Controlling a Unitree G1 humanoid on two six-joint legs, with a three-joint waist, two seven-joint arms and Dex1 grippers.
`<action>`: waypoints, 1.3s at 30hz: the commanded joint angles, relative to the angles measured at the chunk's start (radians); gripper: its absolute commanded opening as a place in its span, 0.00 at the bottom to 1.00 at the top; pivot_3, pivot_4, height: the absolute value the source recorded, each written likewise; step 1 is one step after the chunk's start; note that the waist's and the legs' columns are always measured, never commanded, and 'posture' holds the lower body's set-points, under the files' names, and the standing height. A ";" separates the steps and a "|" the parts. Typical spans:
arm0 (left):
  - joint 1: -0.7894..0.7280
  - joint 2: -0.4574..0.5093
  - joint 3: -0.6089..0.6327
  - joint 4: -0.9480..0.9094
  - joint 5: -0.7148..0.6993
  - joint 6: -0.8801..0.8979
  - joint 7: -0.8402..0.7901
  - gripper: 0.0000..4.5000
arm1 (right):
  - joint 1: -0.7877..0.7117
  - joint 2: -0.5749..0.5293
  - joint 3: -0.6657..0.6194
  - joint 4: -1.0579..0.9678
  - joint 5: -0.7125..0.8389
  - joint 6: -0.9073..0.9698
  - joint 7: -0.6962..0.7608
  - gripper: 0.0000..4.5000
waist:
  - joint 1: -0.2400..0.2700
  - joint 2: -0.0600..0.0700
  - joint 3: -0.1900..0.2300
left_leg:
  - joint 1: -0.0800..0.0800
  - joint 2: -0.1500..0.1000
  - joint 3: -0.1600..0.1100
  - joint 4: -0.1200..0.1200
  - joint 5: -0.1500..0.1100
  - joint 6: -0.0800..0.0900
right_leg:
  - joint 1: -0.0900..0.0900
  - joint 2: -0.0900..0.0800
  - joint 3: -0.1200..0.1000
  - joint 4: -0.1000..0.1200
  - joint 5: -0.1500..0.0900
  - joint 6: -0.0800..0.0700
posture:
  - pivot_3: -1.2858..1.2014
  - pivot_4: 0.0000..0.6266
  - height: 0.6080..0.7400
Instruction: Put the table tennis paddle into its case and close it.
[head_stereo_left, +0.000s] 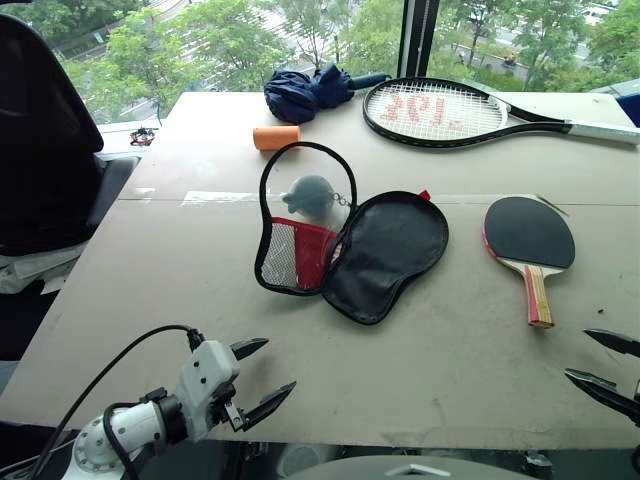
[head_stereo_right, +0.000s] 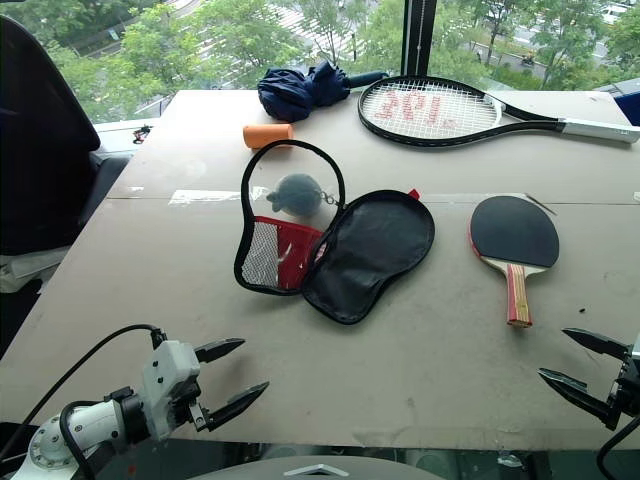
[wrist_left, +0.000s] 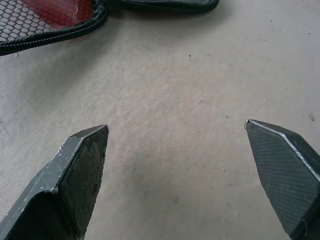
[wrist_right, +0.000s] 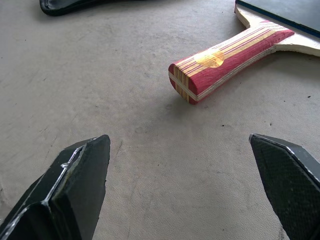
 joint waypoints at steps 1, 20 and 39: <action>0.002 0.007 0.014 -0.030 -0.013 -0.017 -0.008 0.99 | -0.001 -0.010 -0.039 -0.010 0.018 -0.007 0.009 1.00 | 0.000 0.000 0.000 | 0.000 0.000 0.000 0.000 0.000 0.000 | 0.000 0.000 0.000 0.000 0.000 0.000 | 0.52 0.24 0.89; -0.020 0.018 0.035 -0.021 -0.059 -0.010 -0.048 0.99 | -0.005 0.000 -0.048 -0.025 0.022 0.001 0.006 1.00 | 0.000 0.000 0.000 | 0.000 0.000 0.000 0.000 0.000 0.000 | 0.000 0.000 0.000 0.000 0.000 0.000 | 0.52 0.24 0.89; -0.224 0.207 0.280 0.034 -0.367 0.131 -0.246 0.99 | -0.183 0.057 0.151 -0.486 0.071 0.249 -0.259 1.00 | -0.002 -0.001 0.000 | 0.002 0.001 0.000 0.000 0.000 -0.001 | 0.000 0.001 0.000 0.001 0.000 0.000 | 0.52 0.24 0.89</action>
